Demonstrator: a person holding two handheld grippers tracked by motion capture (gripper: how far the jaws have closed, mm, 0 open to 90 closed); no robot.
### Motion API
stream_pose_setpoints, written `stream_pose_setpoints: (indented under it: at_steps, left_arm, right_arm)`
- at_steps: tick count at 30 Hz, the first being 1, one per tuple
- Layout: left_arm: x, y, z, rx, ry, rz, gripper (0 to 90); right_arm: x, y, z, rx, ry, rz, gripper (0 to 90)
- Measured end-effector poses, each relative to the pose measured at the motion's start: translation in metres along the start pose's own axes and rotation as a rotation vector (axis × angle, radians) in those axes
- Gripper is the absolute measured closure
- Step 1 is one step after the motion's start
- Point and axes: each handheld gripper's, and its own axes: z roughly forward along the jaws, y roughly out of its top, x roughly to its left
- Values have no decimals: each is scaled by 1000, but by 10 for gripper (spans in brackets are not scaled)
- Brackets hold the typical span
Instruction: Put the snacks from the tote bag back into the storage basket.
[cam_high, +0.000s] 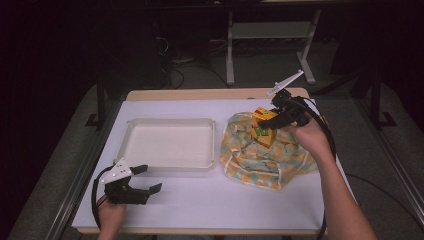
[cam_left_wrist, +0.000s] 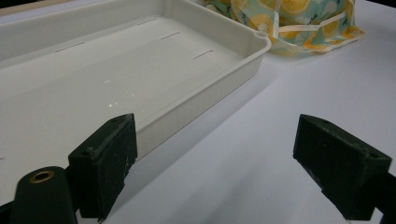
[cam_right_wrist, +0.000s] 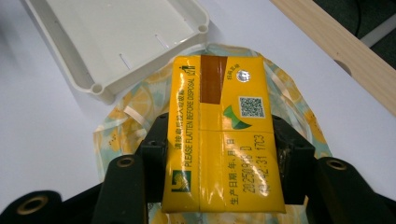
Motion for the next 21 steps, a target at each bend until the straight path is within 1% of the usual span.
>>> stream_pose_setpoints:
  at_steps: [1,8,9,12,13,18,19,21]
  left_arm:
    - [0,0,0,0,0,0,135]
    - [0,0,-1,0,1,2,135]
    - [0,0,0,-1,0,3,134]
    - [0,0,0,1,1,5,135]
    - [0,0,0,0,0,4,134]
    - [1,0,-1,3,1,4,135]
    - [1,0,-1,3,0,3,135]
    - [1,0,-1,4,0,5,135]
  right_arm:
    - [2,3,0,-2,9,-5,489]
    - [8,11,-1,-9,30,-35,488]
    - [9,14,-1,-10,42,-41,489]
    - [12,17,0,-11,43,-43,488]
    - [14,20,0,-9,48,-53,488]
    - [17,25,3,-9,55,-65,488]
    - [19,28,5,-11,61,-76,488]
    - [22,30,6,-12,68,-81,488]
